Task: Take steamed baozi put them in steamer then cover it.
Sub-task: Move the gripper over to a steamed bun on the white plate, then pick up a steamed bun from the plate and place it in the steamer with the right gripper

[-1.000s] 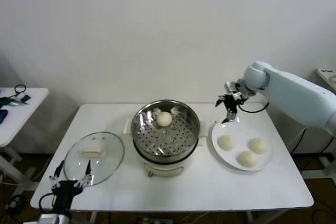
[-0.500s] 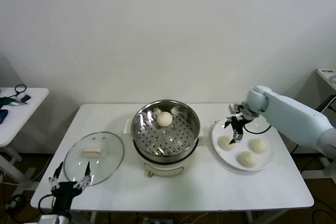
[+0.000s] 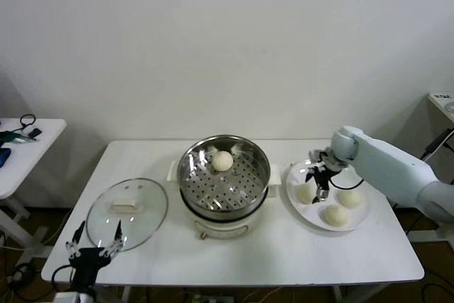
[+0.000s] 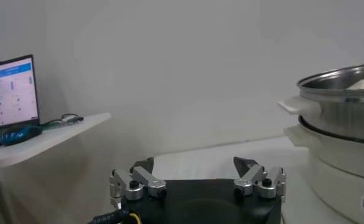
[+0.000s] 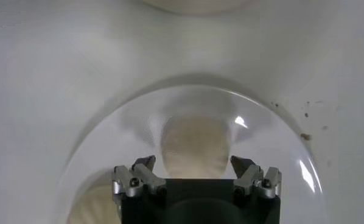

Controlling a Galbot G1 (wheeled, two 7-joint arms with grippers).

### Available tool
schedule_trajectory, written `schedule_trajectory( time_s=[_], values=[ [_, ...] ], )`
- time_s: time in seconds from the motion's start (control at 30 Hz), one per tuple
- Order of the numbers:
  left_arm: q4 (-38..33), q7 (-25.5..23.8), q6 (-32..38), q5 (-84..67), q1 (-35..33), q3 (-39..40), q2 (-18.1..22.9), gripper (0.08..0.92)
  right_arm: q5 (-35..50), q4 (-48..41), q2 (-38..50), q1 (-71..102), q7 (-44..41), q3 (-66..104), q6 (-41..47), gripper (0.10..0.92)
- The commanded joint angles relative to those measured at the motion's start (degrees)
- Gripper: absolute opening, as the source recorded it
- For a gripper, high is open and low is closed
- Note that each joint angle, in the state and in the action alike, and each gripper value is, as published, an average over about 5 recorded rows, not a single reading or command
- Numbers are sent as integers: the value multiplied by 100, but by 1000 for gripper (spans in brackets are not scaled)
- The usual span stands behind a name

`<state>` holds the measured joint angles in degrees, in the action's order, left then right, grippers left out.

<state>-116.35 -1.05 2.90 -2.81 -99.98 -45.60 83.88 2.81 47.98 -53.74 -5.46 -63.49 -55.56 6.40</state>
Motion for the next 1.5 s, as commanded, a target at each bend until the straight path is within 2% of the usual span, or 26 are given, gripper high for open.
schedule_trajectory(
  time_s=[0.03, 0.3, 0.53, 0.9, 1.17, 1.5],
  values=[
    [4, -1, 6, 7, -9, 0, -1, 823, -161, -326, -166, 105, 7, 110, -31, 823],
    [18, 1, 16, 11, -16, -4, 4, 823, -153, -462, -288, 128, -11, 113, -82, 812],
    [16, 3, 28, 12, -35, -9, 12, 823, -97, -433, -284, 123, -27, 116, -98, 756],
    [-13, 6, 40, 10, -73, -11, 19, 823, 425, -87, -28, -435, -17, -176, -35, 705],
    [-81, 5, 23, 38, -77, 35, 25, 823, 1470, 288, 103, -1929, -33, -1161, 100, 704],
    [-95, 22, 79, 110, -108, 210, 118, 823, 3101, 755, -256, -3383, 140, -1951, 659, 704]
  ],
)
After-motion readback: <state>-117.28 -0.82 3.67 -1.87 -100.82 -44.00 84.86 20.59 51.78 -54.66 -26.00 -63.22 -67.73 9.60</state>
